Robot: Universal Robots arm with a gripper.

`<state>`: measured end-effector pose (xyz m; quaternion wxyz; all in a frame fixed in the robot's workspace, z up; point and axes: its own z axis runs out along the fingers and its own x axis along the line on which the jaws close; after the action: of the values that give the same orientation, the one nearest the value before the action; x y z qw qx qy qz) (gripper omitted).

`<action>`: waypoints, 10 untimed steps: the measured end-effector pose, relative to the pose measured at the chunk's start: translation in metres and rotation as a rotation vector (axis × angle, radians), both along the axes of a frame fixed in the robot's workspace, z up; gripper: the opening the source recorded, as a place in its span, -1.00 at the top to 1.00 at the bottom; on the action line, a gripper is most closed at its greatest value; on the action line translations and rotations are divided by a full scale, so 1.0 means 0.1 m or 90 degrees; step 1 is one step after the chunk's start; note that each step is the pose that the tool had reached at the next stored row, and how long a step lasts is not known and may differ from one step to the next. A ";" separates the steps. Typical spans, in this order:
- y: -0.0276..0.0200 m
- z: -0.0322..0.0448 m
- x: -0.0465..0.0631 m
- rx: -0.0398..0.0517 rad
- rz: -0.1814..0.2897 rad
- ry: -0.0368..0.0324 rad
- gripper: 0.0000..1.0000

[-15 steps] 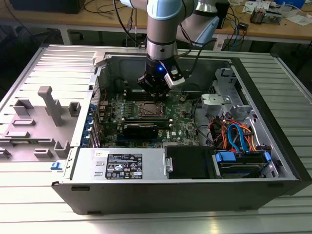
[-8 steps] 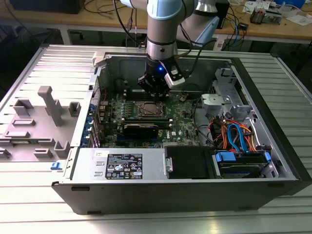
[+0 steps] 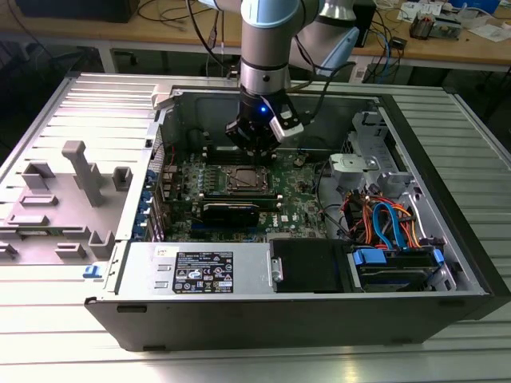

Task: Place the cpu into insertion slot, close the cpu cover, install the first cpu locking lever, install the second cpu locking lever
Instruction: 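Install the first cpu locking lever, then install the second cpu locking lever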

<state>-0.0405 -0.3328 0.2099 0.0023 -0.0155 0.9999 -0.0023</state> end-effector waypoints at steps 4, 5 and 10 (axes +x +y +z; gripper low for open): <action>-0.008 0.013 0.00 0.0000 0.000 0.0000 0.79; -0.011 0.012 0.00 0.0001 0.000 -0.0001 0.79; -0.026 0.013 0.00 0.0000 0.000 0.0000 0.79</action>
<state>-0.0404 -0.3354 0.2112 0.0023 -0.0155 0.9999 -0.0023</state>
